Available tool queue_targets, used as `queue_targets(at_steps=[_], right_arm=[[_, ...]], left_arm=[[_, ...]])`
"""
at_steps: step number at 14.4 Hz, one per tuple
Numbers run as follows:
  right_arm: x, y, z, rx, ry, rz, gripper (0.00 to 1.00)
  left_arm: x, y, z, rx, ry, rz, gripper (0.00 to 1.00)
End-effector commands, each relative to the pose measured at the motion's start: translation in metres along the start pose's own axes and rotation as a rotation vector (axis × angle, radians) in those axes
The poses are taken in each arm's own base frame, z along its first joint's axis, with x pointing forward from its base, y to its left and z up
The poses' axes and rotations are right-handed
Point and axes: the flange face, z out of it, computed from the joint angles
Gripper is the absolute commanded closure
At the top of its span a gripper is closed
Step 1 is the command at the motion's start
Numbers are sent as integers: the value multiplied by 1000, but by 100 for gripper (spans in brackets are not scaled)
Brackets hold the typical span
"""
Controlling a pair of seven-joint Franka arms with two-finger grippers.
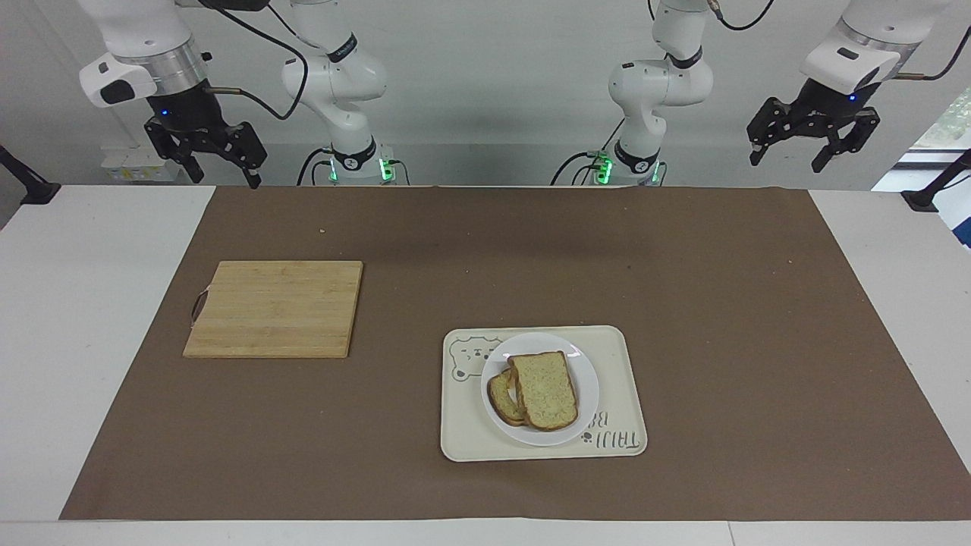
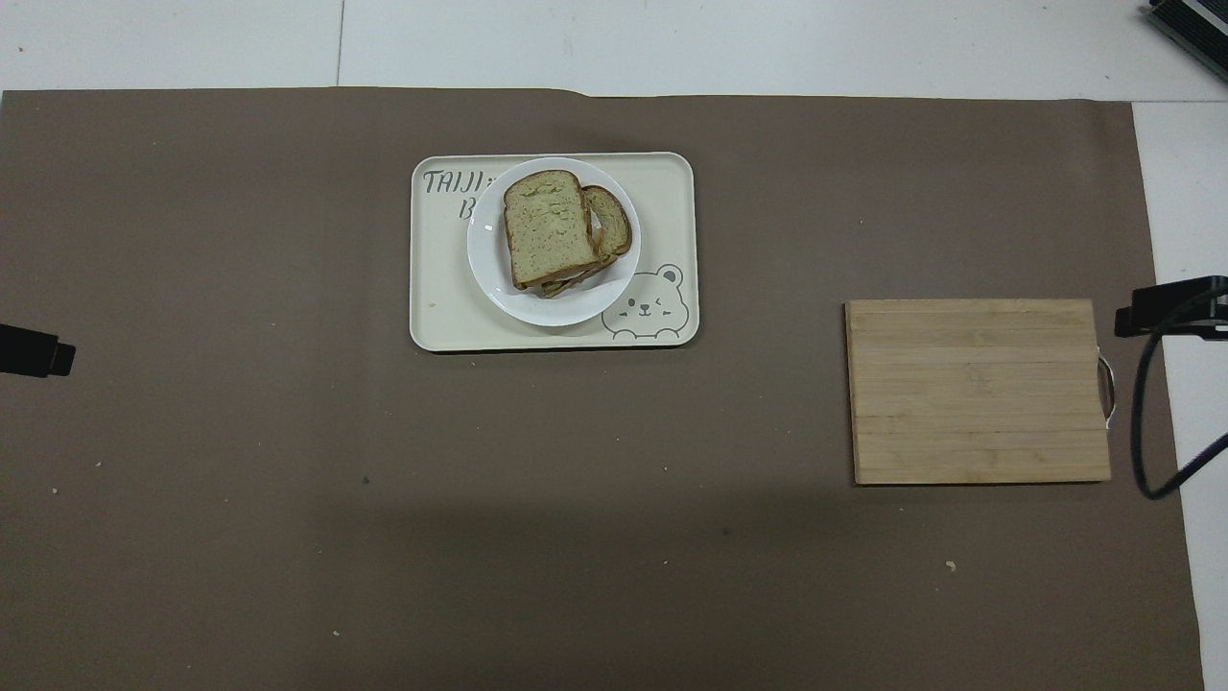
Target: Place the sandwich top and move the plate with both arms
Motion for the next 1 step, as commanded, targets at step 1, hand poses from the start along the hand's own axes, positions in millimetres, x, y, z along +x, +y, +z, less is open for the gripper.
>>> queue_targets(at_steps=[1], right_arm=[[-5,2,-2,3,-4,-23,0]], left_arm=[[-5,4,0,19,15,-11,0]])
